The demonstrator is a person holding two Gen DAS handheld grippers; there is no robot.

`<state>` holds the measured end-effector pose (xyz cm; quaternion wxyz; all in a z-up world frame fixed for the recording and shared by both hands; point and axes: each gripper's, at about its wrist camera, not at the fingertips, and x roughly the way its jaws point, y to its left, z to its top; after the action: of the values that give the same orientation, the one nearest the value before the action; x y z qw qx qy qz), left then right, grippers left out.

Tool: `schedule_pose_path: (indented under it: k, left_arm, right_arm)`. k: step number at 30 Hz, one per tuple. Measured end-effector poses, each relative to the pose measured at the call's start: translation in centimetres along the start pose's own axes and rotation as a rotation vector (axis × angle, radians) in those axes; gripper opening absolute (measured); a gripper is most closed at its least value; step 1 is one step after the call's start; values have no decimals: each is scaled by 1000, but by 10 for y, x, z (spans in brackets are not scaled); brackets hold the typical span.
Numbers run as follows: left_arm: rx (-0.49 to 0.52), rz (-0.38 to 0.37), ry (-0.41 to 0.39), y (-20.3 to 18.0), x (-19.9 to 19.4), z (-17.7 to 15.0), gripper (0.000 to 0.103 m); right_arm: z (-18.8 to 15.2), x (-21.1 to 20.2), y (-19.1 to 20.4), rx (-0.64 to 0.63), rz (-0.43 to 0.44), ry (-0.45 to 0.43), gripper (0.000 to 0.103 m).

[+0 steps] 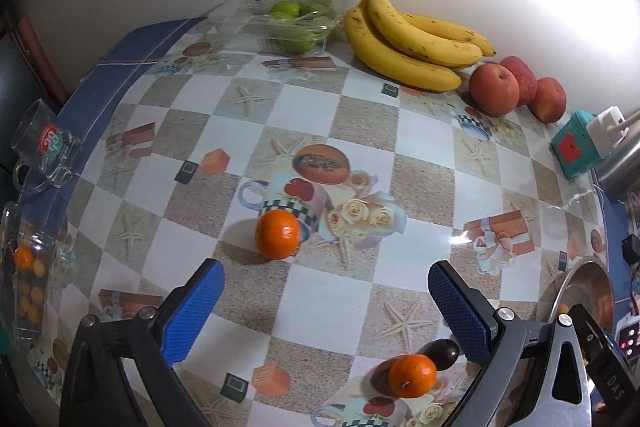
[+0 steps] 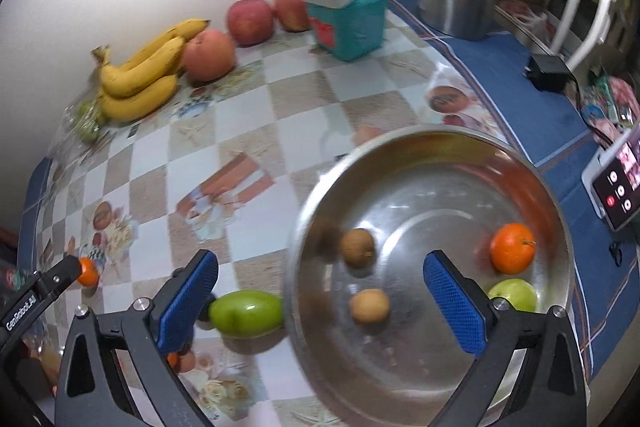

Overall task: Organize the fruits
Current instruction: 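Move both open tools back toward the dark plums and oranges on the table, then grasp a dark plum with the right tool while the left tool grasps an orange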

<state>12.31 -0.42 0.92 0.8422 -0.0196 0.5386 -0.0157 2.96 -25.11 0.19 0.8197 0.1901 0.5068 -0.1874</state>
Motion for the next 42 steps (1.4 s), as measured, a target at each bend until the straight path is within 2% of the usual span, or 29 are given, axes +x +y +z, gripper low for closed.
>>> schedule_pose_path:
  k: [11,17,26,38,42]
  left_arm:
    - [-59,13,-23,30,-10,-1,103]
    - [-80,17,-25,41,-12,-4,103]
    - [-86,-6,-8,41,-8,-12,103]
    - [-99,3,43,50,20,-9,103]
    - [-99,5,49,53,25,-6,103]
  right_arm:
    - [-14,-7,64,-162,81,13,102]
    - [-22,-8,85,-208,126,25,102]
    - [-24,-3,83,-200,137,35,102]
    - [-18,2,57,-104,155,37,102]
    - [-15,6,51,-85,145,43,92]
